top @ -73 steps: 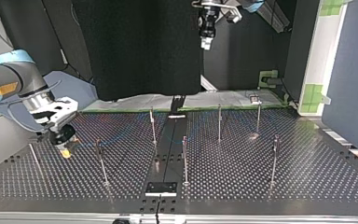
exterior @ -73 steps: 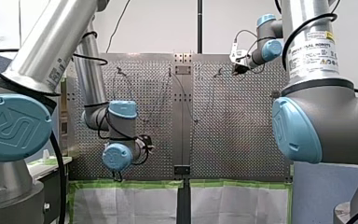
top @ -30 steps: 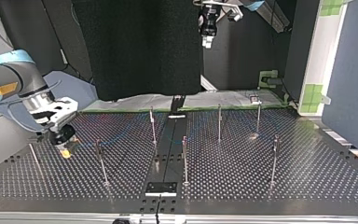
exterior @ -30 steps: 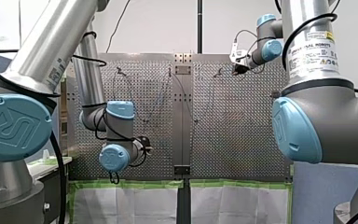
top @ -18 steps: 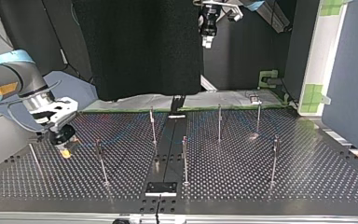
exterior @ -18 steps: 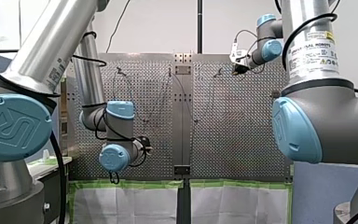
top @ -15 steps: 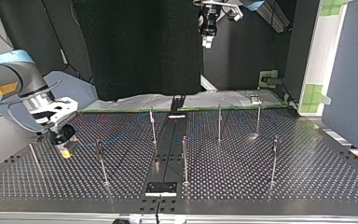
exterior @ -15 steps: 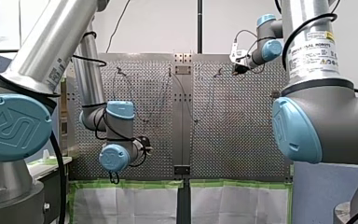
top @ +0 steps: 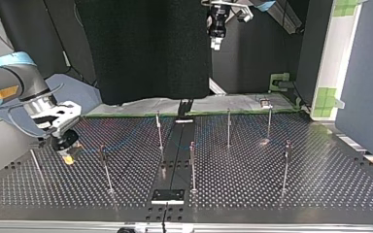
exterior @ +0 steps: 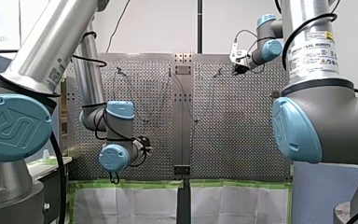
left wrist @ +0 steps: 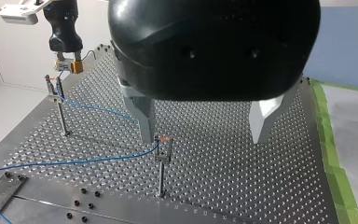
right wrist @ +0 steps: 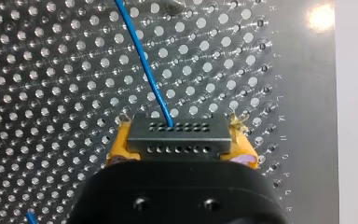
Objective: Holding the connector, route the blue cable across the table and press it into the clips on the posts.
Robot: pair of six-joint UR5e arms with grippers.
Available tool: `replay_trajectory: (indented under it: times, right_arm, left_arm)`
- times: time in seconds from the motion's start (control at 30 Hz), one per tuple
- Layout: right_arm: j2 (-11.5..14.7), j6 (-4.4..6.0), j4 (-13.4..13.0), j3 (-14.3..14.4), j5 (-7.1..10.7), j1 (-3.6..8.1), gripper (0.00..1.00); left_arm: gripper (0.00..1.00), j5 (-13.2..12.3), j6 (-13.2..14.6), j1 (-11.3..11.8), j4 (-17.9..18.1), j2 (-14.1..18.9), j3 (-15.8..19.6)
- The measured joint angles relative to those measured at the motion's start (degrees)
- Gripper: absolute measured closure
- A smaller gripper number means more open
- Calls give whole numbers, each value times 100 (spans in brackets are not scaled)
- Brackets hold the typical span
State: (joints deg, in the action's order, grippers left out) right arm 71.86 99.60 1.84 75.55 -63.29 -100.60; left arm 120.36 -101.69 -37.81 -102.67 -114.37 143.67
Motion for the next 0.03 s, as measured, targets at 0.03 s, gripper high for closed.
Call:
replay_trajectory:
  times: [0.03]
  right_arm:
    - [0, 0, 0, 0, 0, 0, 100]
  left_arm:
    - [0, 0, 0, 0, 0, 0, 0]
